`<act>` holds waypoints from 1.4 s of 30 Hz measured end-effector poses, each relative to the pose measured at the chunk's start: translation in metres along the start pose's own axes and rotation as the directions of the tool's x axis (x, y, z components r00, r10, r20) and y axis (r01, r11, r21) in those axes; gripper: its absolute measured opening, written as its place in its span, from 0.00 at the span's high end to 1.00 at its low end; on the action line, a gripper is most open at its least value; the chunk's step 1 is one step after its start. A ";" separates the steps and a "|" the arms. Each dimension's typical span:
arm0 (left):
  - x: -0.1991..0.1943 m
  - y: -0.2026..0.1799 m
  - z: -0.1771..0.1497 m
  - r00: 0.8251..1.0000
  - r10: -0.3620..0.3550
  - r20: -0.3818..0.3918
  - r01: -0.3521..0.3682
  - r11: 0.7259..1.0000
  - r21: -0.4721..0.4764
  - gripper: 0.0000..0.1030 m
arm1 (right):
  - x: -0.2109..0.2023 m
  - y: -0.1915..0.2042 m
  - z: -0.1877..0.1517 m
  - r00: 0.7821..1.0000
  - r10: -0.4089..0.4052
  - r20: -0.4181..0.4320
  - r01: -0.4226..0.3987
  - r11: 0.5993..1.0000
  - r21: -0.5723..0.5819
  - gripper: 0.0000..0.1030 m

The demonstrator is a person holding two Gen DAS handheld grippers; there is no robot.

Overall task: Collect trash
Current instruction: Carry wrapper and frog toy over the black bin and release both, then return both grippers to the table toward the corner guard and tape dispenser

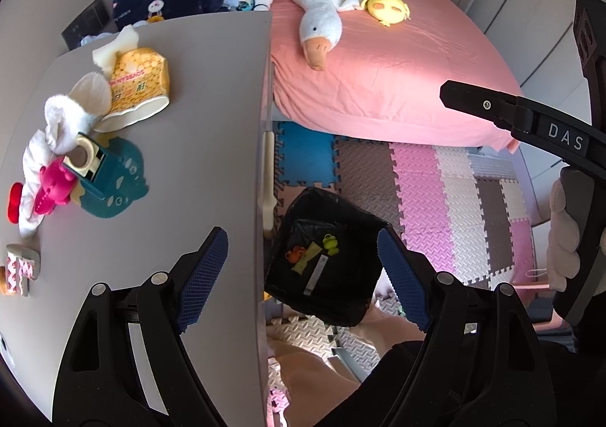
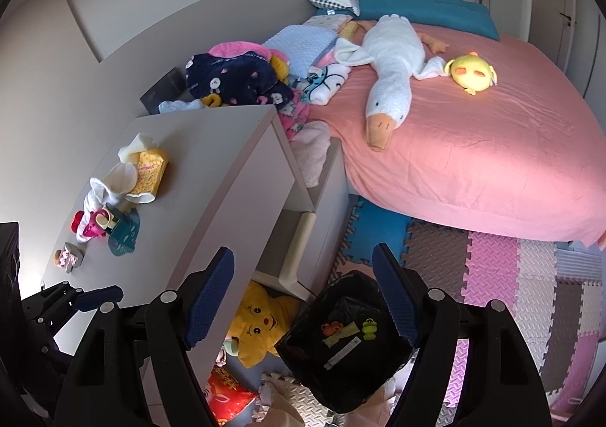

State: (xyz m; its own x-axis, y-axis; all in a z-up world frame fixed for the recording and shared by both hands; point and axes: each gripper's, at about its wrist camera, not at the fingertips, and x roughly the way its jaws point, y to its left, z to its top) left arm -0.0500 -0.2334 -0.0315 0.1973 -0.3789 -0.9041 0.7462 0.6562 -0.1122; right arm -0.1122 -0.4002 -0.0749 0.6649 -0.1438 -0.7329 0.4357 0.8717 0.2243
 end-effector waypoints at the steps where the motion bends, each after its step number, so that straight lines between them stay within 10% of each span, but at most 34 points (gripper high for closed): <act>1: 0.000 0.003 -0.001 1.000 0.003 0.000 -0.003 1.000 -0.008 0.24 | 0.002 0.003 0.000 1.000 0.006 -0.003 -0.006 1.000 -0.007 0.26; 23: -0.030 0.095 -0.047 0.989 0.144 0.024 -0.131 0.950 -0.282 0.24 | 0.044 0.111 0.010 0.986 0.136 -0.100 -0.156 0.960 -0.232 0.26; 42: -0.054 0.188 -0.095 0.954 0.300 0.006 -0.250 0.806 -0.537 0.24 | 0.083 0.203 0.000 0.951 0.252 -0.181 -0.305 0.860 -0.409 0.26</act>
State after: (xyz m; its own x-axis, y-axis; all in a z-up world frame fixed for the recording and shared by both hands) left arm 0.0195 -0.0275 -0.0433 0.4158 -0.1680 -0.8938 0.2104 0.9739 -0.0852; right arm 0.0314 -0.2353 -0.0900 0.6324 0.1673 -0.7564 -0.0765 0.9851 0.1540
